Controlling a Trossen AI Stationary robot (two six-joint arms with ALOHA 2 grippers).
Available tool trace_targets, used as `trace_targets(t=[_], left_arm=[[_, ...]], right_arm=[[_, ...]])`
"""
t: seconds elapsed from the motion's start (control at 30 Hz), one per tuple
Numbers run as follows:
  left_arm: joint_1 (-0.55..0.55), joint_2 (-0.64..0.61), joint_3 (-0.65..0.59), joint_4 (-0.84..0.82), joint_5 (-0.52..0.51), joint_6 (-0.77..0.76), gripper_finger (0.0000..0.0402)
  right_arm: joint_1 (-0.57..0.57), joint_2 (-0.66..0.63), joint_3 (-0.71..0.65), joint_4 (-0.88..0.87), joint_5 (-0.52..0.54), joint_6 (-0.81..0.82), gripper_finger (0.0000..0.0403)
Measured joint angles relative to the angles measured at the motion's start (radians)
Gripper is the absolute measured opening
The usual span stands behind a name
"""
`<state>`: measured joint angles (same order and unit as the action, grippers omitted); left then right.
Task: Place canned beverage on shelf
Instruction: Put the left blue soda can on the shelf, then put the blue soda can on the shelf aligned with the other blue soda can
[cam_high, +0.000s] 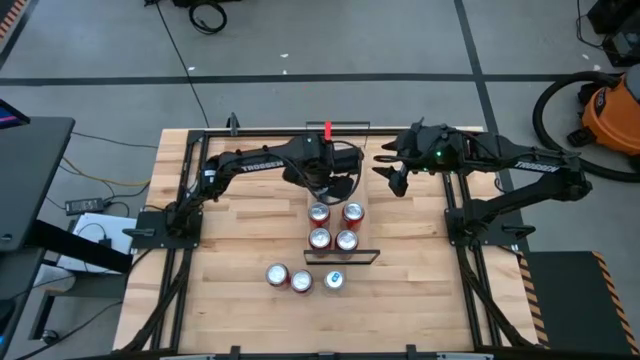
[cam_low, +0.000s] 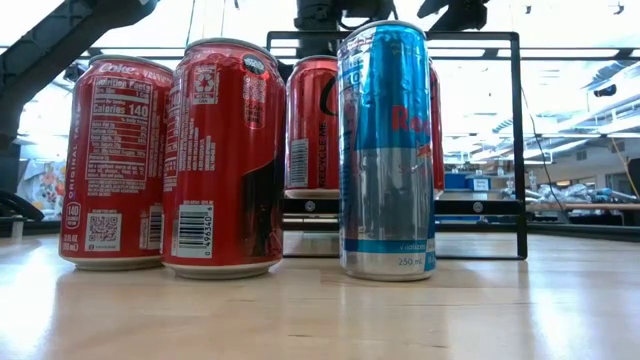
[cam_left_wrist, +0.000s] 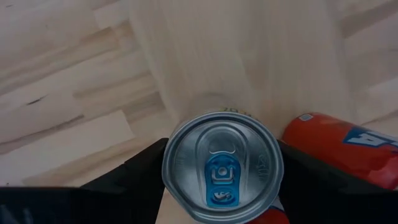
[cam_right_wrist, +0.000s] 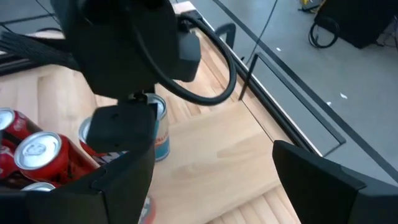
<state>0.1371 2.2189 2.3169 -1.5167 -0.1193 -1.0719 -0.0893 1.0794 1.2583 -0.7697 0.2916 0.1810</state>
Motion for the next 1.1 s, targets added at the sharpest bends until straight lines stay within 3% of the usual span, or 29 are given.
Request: trace_targets(t=[0.33, 0.67, 0.83, 1.1], left_arm=[[-0.008, 0.000, 0.000, 0.001, -0.041, -0.043, 0.0265], [-0.014, 0.002, -0.002, 0.066, -0.060, -0.004, 0.0313], [-0.012, 0.000, -0.001, 0.065, -0.079, 0.028, 0.0317], [-0.013, -0.089, 0.016, 0.065, -0.204, 0.083, 0.0318]], right_arm=[[0.007, 0.000, 0.000, 0.009, -0.002, 0.003, 0.0334], [0.025, 0.000, 0.000, 0.008, -0.005, 0.007, 0.0334], [0.025, 0.000, 0.000, 0.005, -0.005, 0.007, 0.0334], [0.025, -0.002, 0.000, 0.003, -0.005, 0.008, 0.0334]])
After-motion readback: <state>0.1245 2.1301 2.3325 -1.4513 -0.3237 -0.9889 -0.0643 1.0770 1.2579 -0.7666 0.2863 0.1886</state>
